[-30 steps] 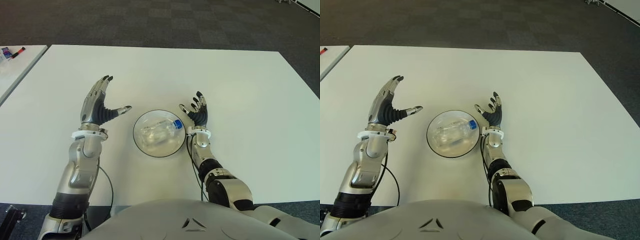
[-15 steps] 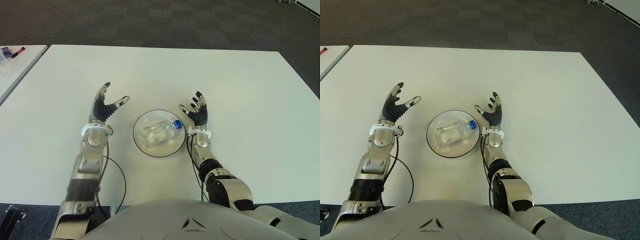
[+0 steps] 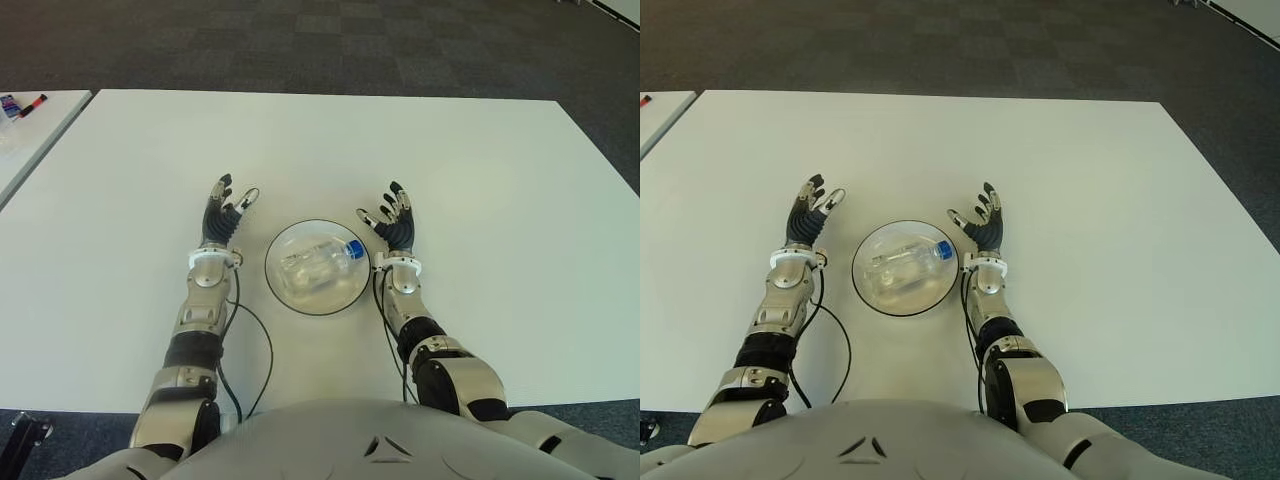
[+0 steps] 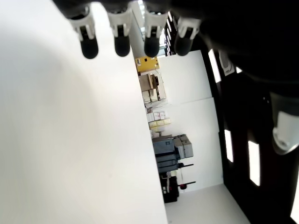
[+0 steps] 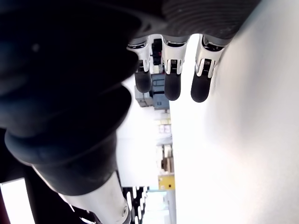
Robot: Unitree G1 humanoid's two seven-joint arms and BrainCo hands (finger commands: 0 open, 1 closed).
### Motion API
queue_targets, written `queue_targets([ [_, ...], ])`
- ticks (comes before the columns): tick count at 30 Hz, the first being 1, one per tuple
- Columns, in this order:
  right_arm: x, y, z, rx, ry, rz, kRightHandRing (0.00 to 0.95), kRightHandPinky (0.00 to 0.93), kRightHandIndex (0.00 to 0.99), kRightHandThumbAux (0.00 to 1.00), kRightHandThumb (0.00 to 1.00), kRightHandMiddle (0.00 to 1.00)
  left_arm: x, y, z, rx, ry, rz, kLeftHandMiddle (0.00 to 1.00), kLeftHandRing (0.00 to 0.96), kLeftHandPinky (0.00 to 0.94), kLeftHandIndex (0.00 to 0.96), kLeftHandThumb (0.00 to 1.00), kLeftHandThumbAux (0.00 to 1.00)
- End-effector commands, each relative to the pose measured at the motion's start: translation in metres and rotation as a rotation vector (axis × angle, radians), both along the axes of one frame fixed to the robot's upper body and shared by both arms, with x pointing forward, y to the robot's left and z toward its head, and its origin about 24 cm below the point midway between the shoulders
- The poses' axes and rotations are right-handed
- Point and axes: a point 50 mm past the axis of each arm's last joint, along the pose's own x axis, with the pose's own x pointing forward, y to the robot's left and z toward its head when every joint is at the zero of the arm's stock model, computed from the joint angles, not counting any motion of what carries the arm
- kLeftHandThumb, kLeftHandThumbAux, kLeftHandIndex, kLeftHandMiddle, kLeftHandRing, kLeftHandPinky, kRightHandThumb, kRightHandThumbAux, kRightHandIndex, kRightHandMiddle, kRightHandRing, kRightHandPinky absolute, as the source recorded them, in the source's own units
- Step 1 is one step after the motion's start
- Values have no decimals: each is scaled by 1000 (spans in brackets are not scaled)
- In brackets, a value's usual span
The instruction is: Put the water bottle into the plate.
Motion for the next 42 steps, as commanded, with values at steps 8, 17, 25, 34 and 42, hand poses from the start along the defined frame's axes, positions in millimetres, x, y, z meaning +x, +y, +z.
queue_targets([
  [8,-12,-4,-17,8,97,-17,109,172,101,938,0,96,-6,-10,5,-2,7,-14,2,0,0,0,0,568],
  [17,-12,-3,-17,6,96,-17,117,186,113,956,0,105,-10,-12,2,27,24,-29,22,8,0,0,0,676],
  [25,-12,-3,-17,2,97,-17,118,180,111,947,0,103,-13,-14,-7,-57,43,-65,15,7,3,0,0,720],
  [34,-12,-3,-17,0,95,-19,115,180,108,944,0,101,-13,-18,-12,-144,35,-81,25,18,27,0,0,758],
  [42,-12,-3,-17,-1,97,-20,115,182,110,946,0,102,-13,-21,-16,-190,38,-71,50,44,76,0,0,788],
])
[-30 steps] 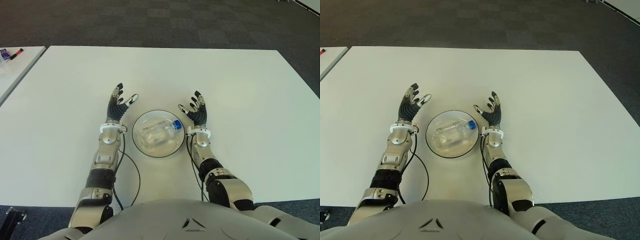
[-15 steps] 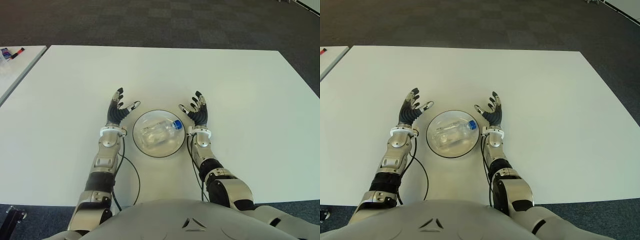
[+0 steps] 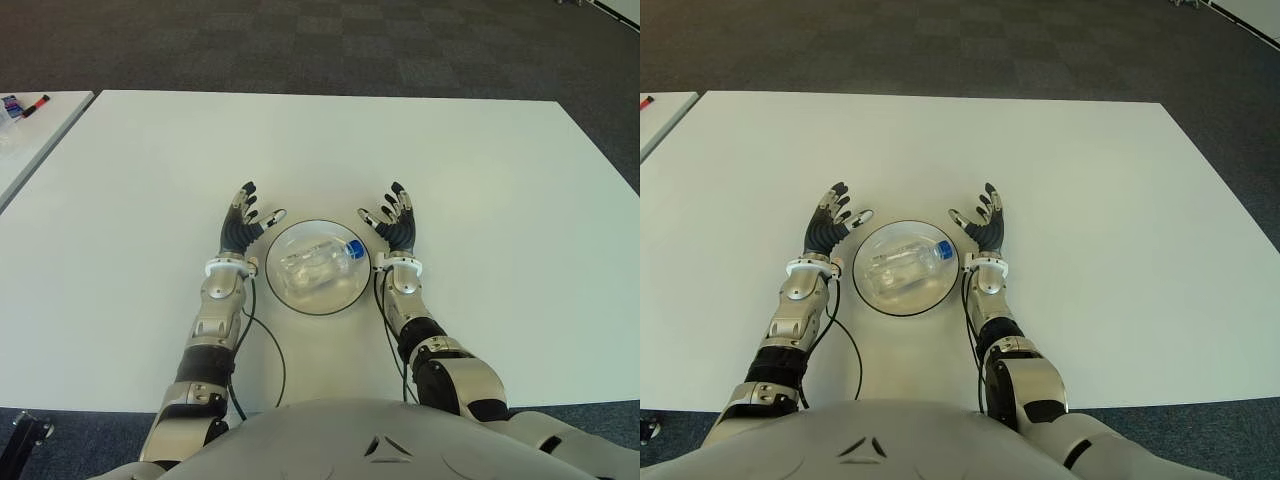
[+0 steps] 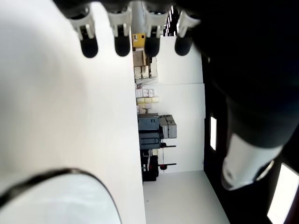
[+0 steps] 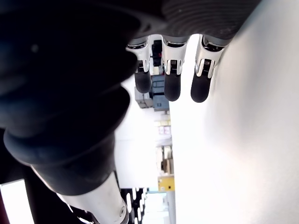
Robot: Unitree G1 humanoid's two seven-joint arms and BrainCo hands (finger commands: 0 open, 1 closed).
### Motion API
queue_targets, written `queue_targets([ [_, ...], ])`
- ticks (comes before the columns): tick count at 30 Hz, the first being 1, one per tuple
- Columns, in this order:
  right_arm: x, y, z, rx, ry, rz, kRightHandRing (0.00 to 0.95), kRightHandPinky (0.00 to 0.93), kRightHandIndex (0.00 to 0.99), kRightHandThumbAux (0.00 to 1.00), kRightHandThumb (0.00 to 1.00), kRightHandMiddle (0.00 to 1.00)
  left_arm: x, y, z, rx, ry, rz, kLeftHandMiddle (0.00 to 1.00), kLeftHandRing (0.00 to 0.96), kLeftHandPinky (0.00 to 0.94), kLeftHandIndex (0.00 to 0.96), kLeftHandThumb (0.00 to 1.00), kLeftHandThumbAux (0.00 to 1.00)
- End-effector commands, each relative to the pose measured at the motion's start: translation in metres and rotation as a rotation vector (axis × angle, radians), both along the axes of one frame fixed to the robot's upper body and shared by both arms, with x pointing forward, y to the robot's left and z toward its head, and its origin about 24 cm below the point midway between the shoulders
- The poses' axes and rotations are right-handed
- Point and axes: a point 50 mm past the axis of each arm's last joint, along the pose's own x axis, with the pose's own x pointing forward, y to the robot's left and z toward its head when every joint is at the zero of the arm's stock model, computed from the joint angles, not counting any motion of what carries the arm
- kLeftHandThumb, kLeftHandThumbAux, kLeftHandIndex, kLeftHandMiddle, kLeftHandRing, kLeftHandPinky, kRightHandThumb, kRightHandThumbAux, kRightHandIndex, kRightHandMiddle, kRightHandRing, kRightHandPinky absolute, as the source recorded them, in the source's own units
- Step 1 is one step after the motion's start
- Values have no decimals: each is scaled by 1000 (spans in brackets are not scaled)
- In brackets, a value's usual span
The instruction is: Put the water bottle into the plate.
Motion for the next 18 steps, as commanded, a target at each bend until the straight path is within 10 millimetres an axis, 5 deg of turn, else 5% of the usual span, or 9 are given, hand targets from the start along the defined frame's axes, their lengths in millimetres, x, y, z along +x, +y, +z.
queue_targets([
  [1,-12,-3,-17,2,92,-18,116,182,111,947,0,103,0,-2,-5,-41,11,5,56,52,89,0,0,794],
  [18,-10,-2,-13,29,72,-26,104,148,107,930,0,102,1,-5,-15,-205,46,43,87,78,119,47,0,878],
])
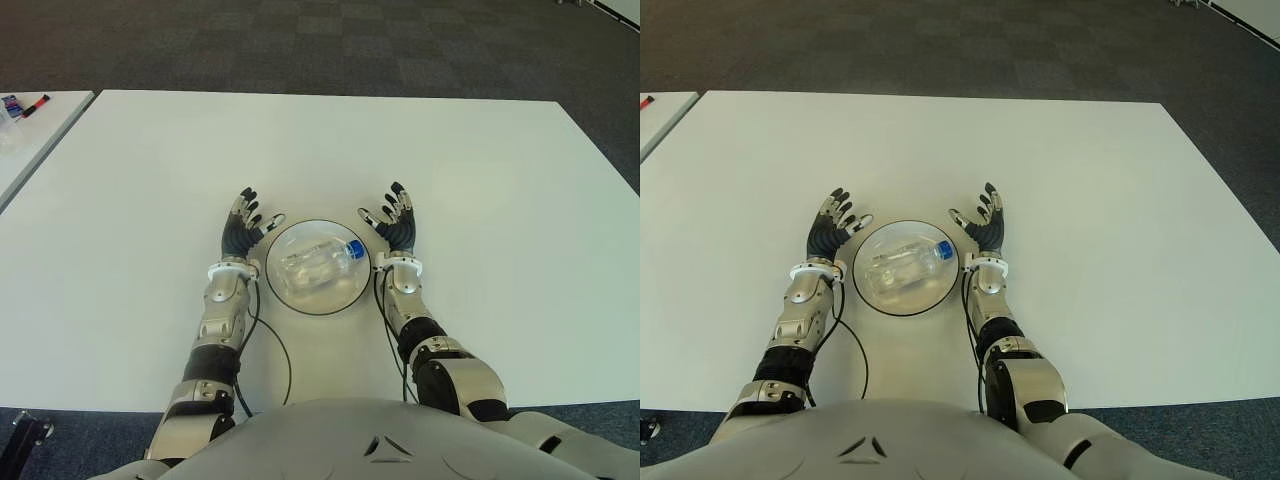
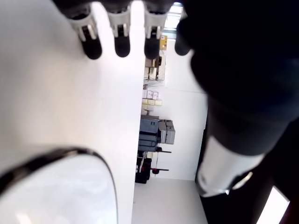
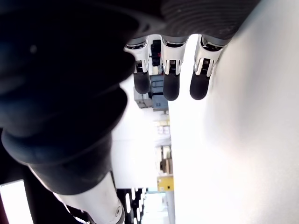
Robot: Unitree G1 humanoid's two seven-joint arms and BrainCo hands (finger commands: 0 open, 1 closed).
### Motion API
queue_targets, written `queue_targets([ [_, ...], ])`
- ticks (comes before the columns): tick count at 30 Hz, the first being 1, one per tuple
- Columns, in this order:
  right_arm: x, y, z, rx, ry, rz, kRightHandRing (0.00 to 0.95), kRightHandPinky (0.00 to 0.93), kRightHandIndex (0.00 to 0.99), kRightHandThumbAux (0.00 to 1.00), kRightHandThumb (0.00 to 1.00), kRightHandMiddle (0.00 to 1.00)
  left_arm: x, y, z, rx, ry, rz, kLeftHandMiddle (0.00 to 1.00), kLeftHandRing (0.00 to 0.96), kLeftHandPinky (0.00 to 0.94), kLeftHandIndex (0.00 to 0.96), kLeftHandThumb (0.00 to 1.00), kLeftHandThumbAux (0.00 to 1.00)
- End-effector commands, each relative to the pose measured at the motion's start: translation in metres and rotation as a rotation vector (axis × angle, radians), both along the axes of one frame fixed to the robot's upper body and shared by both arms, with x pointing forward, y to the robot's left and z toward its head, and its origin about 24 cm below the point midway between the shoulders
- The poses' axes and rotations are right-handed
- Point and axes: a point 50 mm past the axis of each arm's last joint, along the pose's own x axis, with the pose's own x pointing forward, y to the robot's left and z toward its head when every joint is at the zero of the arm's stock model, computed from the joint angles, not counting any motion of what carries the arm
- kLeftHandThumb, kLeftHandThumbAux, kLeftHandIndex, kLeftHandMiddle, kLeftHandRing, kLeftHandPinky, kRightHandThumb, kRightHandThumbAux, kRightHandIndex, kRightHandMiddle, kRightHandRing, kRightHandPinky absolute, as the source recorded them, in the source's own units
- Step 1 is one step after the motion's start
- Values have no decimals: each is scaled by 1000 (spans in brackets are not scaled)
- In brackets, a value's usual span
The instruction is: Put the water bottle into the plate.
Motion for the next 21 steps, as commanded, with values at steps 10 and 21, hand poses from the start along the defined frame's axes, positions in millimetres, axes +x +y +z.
queue_targets([
  [10,-10,-2,-12,42,68,-36,90,134,113,914,0,95,4,-11,-7,-171,48,27,92,93,142,70,0,886],
  [21,-9,-2,-10,102,66,-53,82,128,102,894,0,84,4,-18,-5,-341,57,49,118,124,178,108,0,874],
])
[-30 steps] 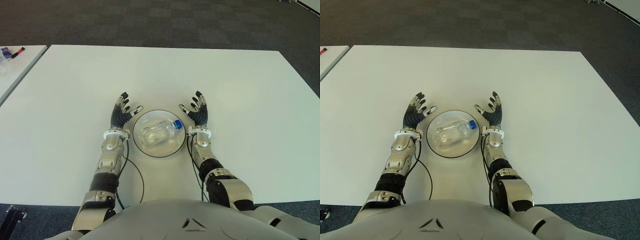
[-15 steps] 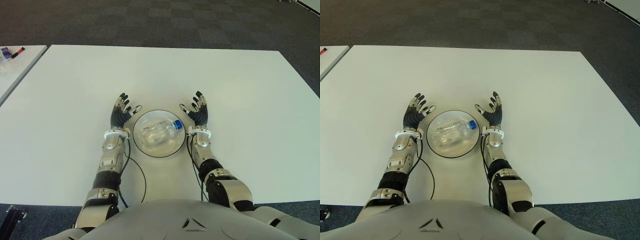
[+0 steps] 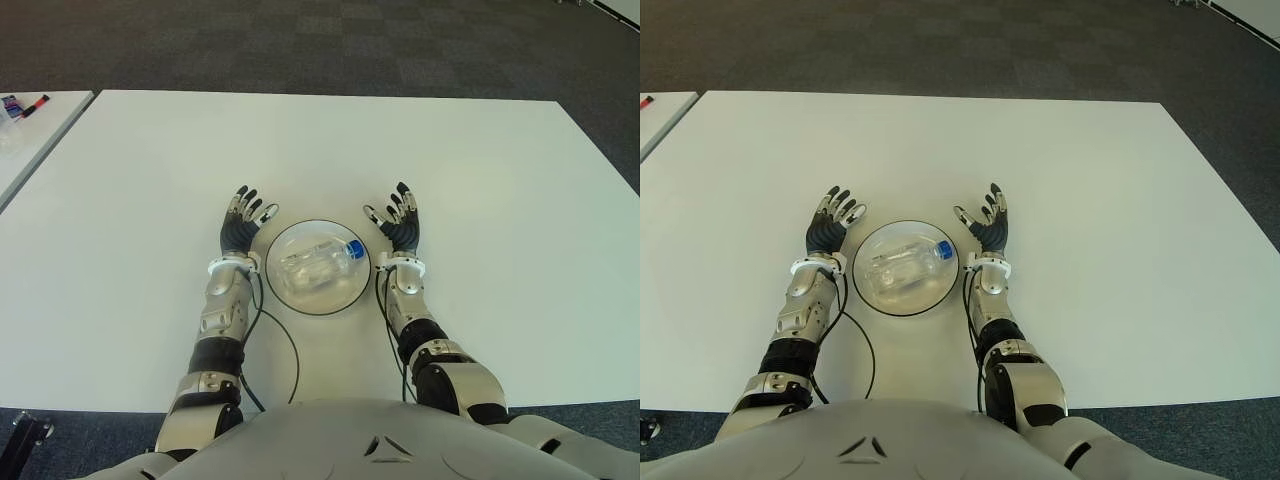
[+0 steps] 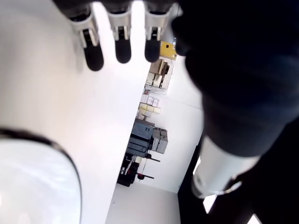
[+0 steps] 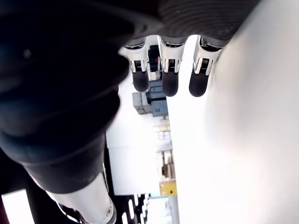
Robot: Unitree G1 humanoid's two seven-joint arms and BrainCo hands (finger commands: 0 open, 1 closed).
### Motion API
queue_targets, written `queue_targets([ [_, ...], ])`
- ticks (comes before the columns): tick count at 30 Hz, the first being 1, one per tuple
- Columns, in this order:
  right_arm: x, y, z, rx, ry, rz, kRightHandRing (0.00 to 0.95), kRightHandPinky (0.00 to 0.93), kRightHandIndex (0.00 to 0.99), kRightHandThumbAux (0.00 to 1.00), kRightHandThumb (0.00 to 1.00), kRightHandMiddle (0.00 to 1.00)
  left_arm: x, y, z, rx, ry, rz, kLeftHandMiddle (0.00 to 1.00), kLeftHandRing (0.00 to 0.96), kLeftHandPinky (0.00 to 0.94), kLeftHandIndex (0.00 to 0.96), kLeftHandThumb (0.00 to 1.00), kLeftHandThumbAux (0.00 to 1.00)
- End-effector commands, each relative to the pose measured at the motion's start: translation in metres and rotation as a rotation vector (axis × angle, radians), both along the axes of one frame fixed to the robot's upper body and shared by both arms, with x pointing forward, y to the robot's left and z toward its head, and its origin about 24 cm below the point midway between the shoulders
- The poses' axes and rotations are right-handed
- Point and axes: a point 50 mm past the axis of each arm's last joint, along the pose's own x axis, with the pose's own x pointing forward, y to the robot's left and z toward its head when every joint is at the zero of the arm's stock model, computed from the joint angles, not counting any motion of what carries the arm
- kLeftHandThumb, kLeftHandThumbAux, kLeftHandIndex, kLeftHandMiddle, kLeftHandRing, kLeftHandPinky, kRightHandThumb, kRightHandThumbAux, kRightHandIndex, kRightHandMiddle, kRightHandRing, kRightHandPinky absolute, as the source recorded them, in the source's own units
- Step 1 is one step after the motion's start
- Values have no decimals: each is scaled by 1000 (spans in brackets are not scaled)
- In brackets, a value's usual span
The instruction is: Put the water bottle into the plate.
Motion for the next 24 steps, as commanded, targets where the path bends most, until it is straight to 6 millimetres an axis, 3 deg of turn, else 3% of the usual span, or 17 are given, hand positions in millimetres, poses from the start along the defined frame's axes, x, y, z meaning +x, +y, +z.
queue_targets([
  [1,-8,4,-12,55,70,-18,82,128,101,894,0,84,-2,-15,-4,-117,29,-2,119,125,178,109,0,874],
  [24,-9,4,-11,93,70,-10,73,122,92,886,40,78,-2,-21,-6,-253,11,34,161,157,197,146,0,894],
])
